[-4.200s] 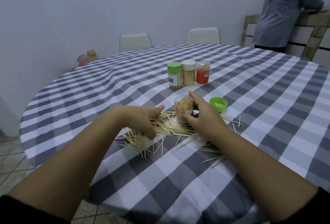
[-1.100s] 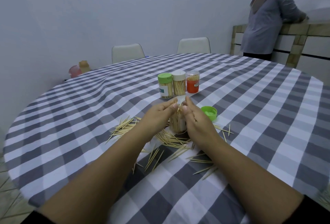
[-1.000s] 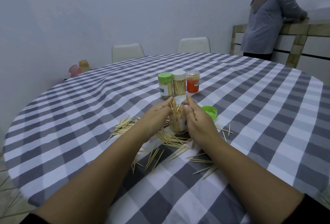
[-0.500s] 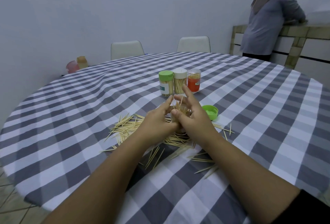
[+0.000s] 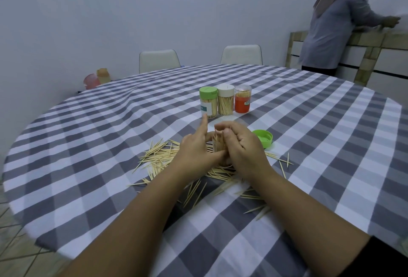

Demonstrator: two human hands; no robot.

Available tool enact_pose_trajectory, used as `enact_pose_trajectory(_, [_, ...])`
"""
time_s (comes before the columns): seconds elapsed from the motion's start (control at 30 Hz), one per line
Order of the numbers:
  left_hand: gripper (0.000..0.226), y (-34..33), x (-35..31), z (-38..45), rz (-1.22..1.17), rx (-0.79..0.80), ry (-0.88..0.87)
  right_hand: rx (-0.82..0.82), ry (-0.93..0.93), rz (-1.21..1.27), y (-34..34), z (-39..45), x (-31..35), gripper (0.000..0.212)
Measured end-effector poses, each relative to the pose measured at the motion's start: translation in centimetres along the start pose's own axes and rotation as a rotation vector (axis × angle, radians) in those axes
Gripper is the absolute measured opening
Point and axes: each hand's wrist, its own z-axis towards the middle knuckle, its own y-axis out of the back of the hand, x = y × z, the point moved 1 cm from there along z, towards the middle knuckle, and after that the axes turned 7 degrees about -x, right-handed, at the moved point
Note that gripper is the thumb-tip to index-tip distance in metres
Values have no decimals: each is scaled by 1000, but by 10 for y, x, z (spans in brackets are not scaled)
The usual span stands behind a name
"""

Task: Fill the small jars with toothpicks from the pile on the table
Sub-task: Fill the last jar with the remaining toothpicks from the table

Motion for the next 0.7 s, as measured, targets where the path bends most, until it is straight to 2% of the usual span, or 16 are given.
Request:
enact_pose_trajectory(0.1, [103, 0, 0, -2, 2, -10, -2, 33, -28, 32, -2, 0, -2, 45])
enact_pose_trajectory(0.27, [93, -3, 0, -2, 8, -1, 3, 182, 12, -352, -3, 2, 0, 55])
enact_pose_trajectory(0.33, [91, -4, 3, -1, 0, 11, 11, 184, 41, -431, -2, 2, 0, 48])
enact_pose_trajectory(0.4, [95, -1, 6, -1, -9, 58, 22, 192, 44, -344, -2, 0, 1, 52])
enact_pose_trajectory(0.5, [101, 14, 9, 2, -1, 153, 60, 175, -95, -75, 0, -4, 0, 78])
enact_pose_trajectory(0.57, [89, 28, 13, 5, -8, 153, 114, 160, -146, -36, 1, -5, -1, 89])
enact_pose_trajectory(0.7, [54, 55, 30, 14, 108, -6, 271, 252, -206, -42, 1, -6, -5, 96])
